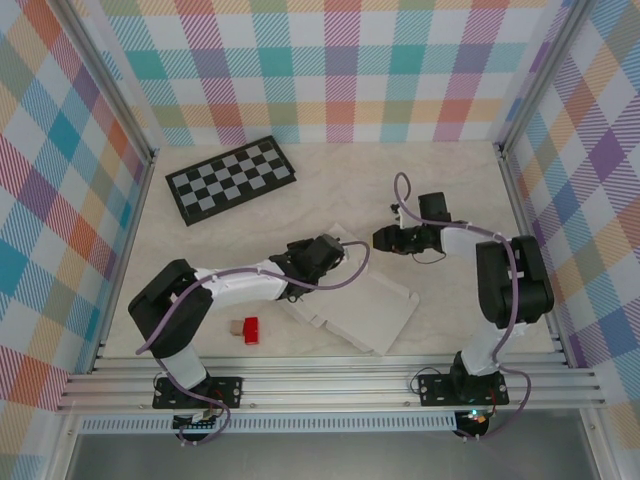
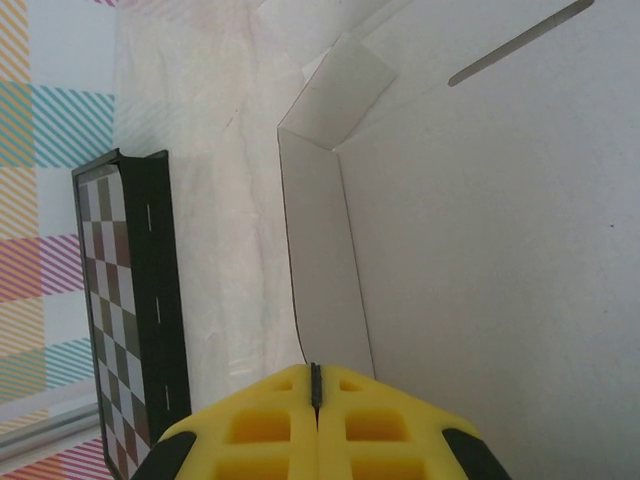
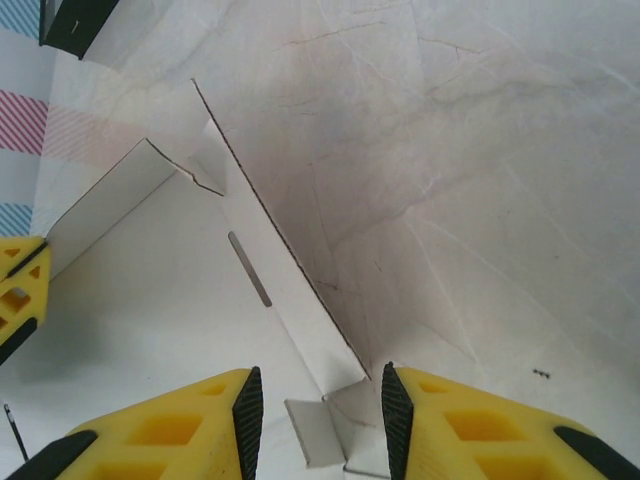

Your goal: Fold the paper box

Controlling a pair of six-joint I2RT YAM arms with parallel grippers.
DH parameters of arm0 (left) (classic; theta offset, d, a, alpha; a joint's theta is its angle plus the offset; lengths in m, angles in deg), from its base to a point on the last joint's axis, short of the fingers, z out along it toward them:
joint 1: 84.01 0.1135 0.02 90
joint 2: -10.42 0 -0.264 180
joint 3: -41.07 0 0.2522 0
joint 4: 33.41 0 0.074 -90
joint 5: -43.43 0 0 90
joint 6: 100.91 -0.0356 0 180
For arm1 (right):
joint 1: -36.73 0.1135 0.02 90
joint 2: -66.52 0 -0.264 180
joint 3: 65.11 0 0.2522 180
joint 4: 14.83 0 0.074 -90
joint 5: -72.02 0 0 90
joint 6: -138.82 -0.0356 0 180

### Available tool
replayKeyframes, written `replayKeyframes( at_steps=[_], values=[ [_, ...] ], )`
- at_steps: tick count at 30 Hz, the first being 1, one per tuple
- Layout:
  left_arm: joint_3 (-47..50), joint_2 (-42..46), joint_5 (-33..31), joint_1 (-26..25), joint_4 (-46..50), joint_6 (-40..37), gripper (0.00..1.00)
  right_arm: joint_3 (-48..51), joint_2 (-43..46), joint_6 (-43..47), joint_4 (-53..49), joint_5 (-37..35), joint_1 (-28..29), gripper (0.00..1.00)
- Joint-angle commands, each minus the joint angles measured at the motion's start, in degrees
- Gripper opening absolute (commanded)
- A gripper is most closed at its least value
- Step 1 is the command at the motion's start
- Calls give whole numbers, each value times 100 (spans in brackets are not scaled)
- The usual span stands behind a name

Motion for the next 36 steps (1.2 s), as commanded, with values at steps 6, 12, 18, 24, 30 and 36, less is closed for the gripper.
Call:
replayKeyframes(
  at_steps=[6, 12, 18, 24, 30, 36],
  values=[
    [-394, 481, -737, 42, -1145, -1267, 0, -351, 110, 41, -539, -303, 16, 40],
    [-282, 556, -875, -200, -1717, -2788, 0, -518, -184, 101, 93, 13, 18, 40],
    [146, 364, -963, -591, -2237, -3468, 0, -368, -496, -144, 1025, 453, 18, 37],
    [3, 169, -1039, -528, -2207, -3329, 0, 296, -95, -310, 1235, 341, 122, 29],
    [26, 126, -1170, -642, -2088, -3157, 0, 1088, 386, -662, 1669, 426, 166, 21],
    [90, 153, -1285, -768, -1946, -2900, 0, 1081, 281, -575, 1388, 279, 335, 23]
  ],
)
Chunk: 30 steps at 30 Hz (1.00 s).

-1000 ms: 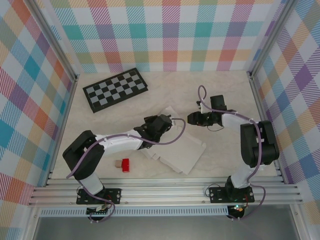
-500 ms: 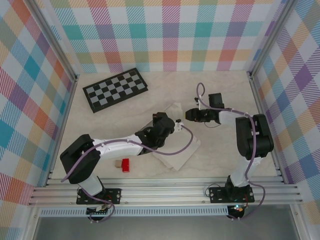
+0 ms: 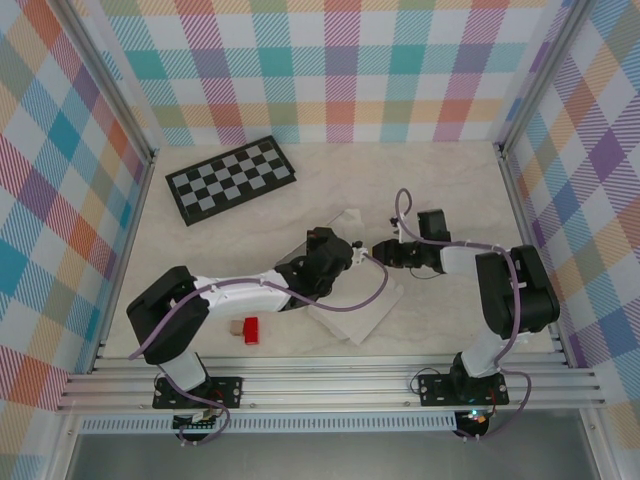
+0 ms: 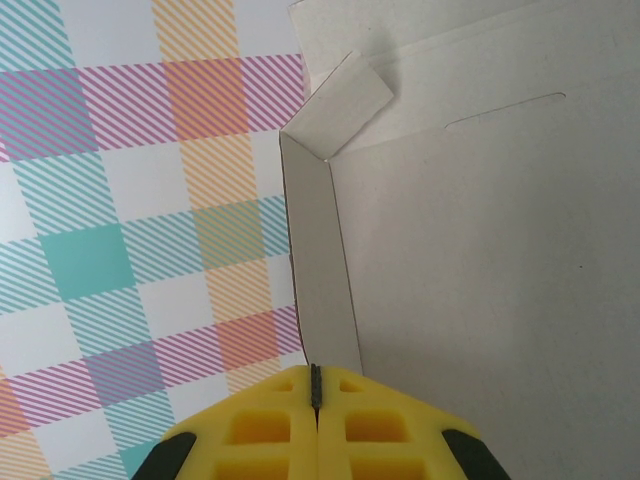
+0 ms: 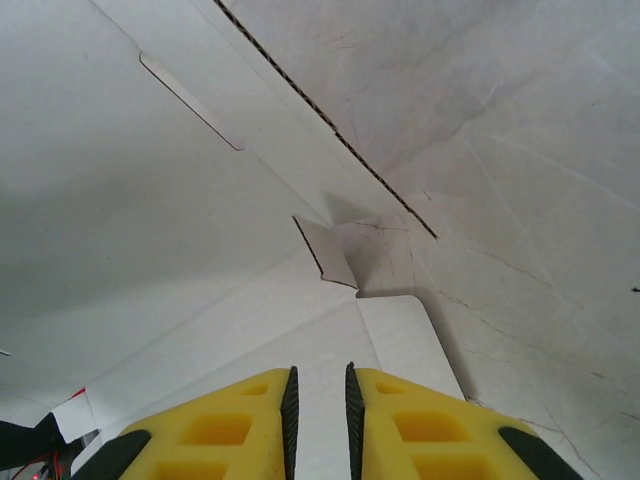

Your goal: Fold the paper box

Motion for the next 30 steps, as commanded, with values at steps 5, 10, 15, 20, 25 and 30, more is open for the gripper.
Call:
replayKeyframes(
  at_steps=[5, 10, 15, 20, 25, 30],
  values=[
    [66, -17, -229, -278, -2, 303, 0, -260, -384, -141, 326, -241, 225, 23],
    [59, 70, -258, -602, 224, 712, 0, -546, -789, -441, 465, -385, 415, 20],
    [45, 65, -393, -963, 323, 1126, 0, -440, -1038, -823, 964, -575, 565, 12],
    [-68, 1, -516, -1204, 660, 1752, 0, -245, -1012, -1119, 1485, -670, 654, 10],
    [116, 89, -600, -1237, 1024, 2502, 0, 102, -520, -1343, 1867, -626, 682, 15],
    [362, 130, -671, -1146, 1215, 2877, 0, 176, 248, -799, 943, -795, 653, 20]
  ],
)
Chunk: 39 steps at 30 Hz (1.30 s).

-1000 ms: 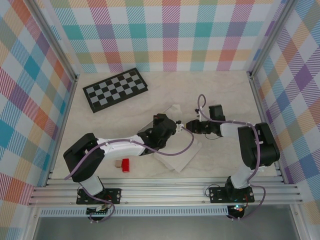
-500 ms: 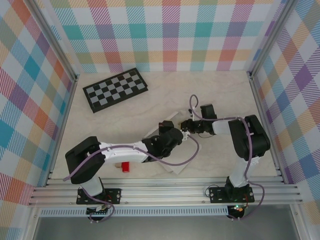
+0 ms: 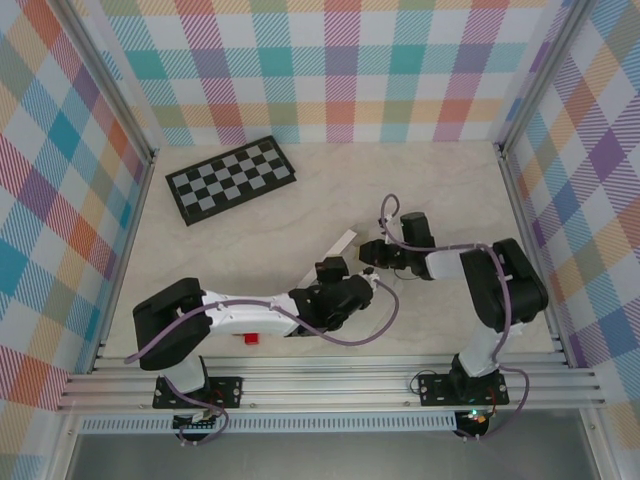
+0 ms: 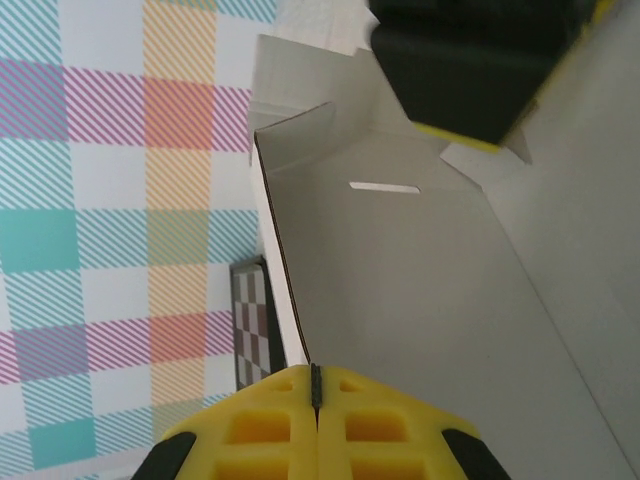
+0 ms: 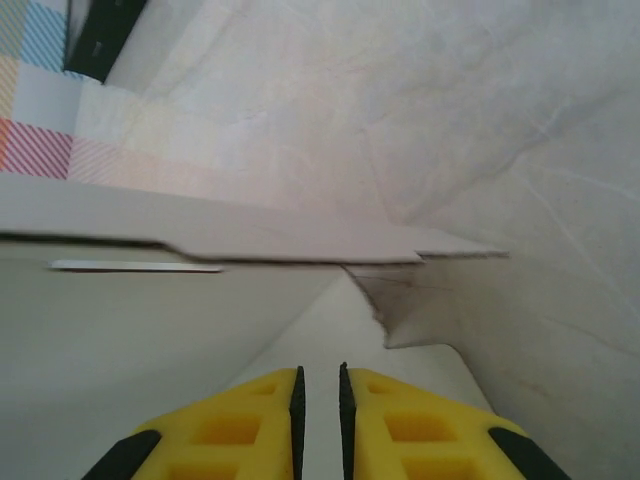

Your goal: Fold the paper box

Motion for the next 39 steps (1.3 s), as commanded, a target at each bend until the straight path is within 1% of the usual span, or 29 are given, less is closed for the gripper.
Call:
replayKeyframes(
  at_steps=[1, 5, 7, 9, 12, 15, 20, 24, 30, 39],
  values=[
    [222, 161, -36, 60, 412, 585, 0, 29, 648, 481, -552, -104, -22, 21],
    [370, 285, -26, 153, 413, 705, 0, -76, 965, 1037, -1367, -133, -385, 23],
    [406, 336, -19, 171, 409, 725, 0, -121, 1029, 1178, -1501, -121, -647, 23],
    [420, 398, 30, 180, 428, 773, 0, -233, 1003, 1341, -1500, 13, -772, 23],
    [443, 427, 63, 194, 435, 826, 0, -784, 579, 1543, -1736, 345, -783, 25],
    [448, 419, 69, 195, 443, 835, 0, -1165, 143, 1643, -1706, 339, -782, 25],
    [478, 457, 90, 191, 473, 856, 0, -1824, -600, 1374, -1726, 440, -808, 26],
    [460, 437, 97, 191, 470, 836, 0, -2108, -974, 1323, -1782, 678, -808, 25],
    [410, 376, 132, 197, 412, 774, 0, -2189, -1252, 1727, -2062, 1489, -752, 26],
    [303, 213, 158, 197, 382, 713, 0, -2232, -1422, 2526, -2485, 2757, -598, 26]
  ],
)
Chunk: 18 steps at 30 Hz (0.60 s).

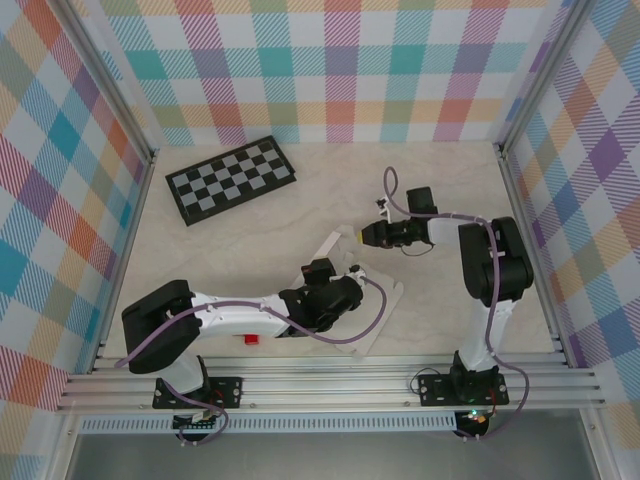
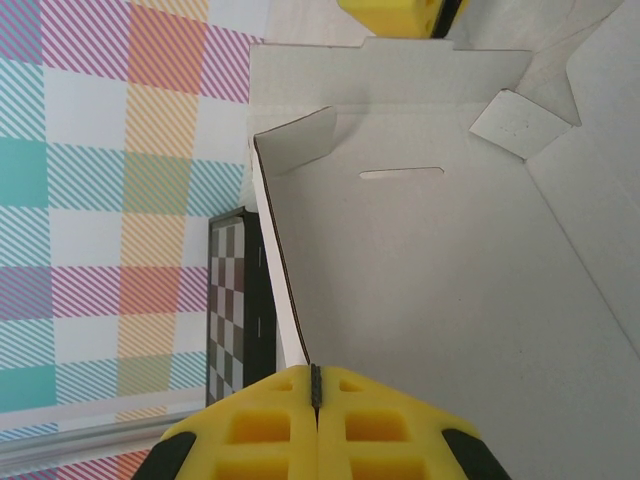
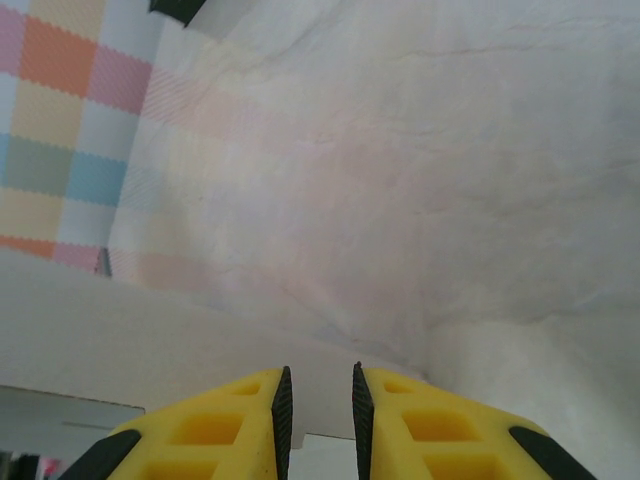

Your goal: Fold the paper box

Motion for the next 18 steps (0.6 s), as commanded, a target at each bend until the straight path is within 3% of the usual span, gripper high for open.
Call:
replayKeyframes(
  at_steps=[1, 9, 18],
  values=[
    [-54, -122, 204, 52, 114, -17, 0, -171, -130, 513, -267, 870, 61, 26],
    [-46, -97, 223, 50, 112, -22, 0, -328, -170, 1190, -925, 1301, 246, 28],
    [-12, -104, 285, -2, 69, 37, 0, -333, -238, 1367, -953, 754, 489, 30]
  ],
)
